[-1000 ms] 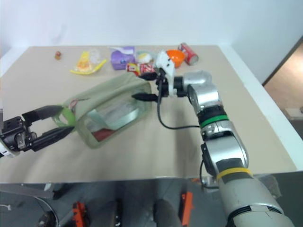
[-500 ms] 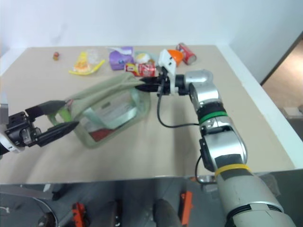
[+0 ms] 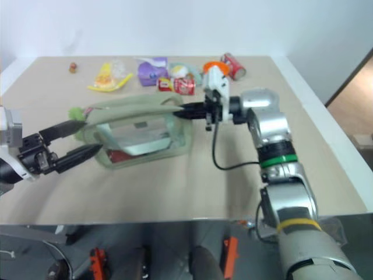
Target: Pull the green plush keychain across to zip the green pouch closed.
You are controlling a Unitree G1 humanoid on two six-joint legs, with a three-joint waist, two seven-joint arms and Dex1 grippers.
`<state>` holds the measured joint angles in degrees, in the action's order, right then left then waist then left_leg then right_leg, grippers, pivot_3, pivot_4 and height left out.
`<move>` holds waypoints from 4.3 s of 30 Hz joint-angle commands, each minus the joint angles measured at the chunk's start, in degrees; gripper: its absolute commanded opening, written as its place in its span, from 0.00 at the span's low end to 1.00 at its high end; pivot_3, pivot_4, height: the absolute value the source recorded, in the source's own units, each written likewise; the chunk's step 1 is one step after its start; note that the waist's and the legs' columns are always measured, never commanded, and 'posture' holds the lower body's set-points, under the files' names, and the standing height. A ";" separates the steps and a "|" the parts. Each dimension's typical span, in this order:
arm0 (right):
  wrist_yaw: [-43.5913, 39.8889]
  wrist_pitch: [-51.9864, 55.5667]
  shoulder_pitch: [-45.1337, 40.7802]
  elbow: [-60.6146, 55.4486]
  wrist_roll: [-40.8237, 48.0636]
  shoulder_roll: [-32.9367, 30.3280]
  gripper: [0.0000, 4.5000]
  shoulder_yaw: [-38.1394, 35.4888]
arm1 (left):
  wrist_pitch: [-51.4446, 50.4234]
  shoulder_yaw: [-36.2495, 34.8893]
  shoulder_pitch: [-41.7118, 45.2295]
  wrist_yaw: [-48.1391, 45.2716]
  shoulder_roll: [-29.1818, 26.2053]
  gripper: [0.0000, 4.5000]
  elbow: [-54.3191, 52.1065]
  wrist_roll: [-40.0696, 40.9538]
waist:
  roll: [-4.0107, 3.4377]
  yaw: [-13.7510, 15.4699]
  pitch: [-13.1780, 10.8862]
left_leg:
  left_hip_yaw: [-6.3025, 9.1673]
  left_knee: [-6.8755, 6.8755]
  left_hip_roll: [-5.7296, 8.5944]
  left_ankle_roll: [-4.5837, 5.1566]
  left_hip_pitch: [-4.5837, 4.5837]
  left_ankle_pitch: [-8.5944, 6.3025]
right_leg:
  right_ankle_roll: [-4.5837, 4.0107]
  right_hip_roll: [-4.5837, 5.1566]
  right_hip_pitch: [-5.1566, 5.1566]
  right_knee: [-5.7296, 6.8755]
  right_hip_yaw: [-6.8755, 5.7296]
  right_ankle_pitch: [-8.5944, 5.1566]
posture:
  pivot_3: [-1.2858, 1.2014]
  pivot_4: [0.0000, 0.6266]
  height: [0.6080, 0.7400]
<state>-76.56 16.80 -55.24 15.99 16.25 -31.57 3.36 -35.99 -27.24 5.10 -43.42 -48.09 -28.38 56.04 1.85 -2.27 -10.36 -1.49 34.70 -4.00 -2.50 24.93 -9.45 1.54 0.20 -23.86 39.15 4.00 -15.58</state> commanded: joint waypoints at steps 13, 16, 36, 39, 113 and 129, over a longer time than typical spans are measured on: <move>9.66 7.45 20.39 -26.78 5.40 -10.59 0.01 -6.76 | 1.45 1.96 9.83 0.36 2.74 1.00 9.28 -2.71 | -0.01 -0.51 0.00 | -0.02 0.20 -0.01 0.06 -0.45 0.04 | 0.36 -0.08 0.45 0.01 0.09 -0.08 | 0.52 0.24 1.00; 11.04 7.30 21.60 -27.72 6.08 -10.23 0.01 -6.51 | 1.48 1.03 7.65 -0.08 2.98 1.00 11.46 -3.13 | 0.00 -0.57 0.00 | -0.07 0.21 -0.01 0.06 -0.50 0.04 | 0.39 -0.07 0.49 0.00 0.15 -0.06 | 0.52 0.24 1.00; 13.03 5.71 21.57 -27.62 5.97 -10.53 0.01 -5.56 | 3.59 6.38 12.42 -3.56 9.68 1.00 23.29 -8.06 | 0.02 -0.44 0.01 | -0.04 0.25 -0.01 0.06 -0.48 0.04 | 0.38 -0.09 0.51 0.00 0.12 -0.02 | 0.52 0.24 1.00; 12.95 5.37 21.29 -27.44 5.79 -10.55 0.01 -5.43 | 3.27 7.28 14.23 -4.44 10.64 1.00 26.56 -8.39 | 0.01 -0.44 0.01 | -0.05 0.25 -0.01 0.06 -0.48 0.04 | 0.38 -0.08 0.52 0.00 0.12 -0.02 | 0.52 0.24 1.00; 12.20 1.85 19.70 -22.77 5.39 -12.56 0.00 -3.75 | -5.44 14.79 28.08 -14.09 2.39 0.72 10.12 -18.24 | -0.03 -0.49 -0.05 | 0.02 0.67 0.11 0.18 -0.27 -0.03 | 0.68 0.03 0.57 -0.01 0.15 0.08 | 0.52 0.24 1.00; 11.44 1.69 19.86 -22.91 5.36 -13.25 0.00 -4.03 | -0.24 15.06 14.26 0.74 13.55 0.56 5.32 -19.62 | -0.02 -0.36 -0.04 | 0.02 0.70 0.11 0.24 -0.30 0.01 | 0.70 0.01 0.59 0.00 0.16 0.15 | 0.52 0.24 1.00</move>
<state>-64.95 18.89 -34.61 -5.82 21.57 -43.94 0.12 -38.20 -12.04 18.98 -43.54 -34.88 -21.11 36.35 1.83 -2.63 -10.40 -1.47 35.40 -3.89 -2.26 24.63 -9.44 2.24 0.22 -23.26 39.14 4.16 -15.44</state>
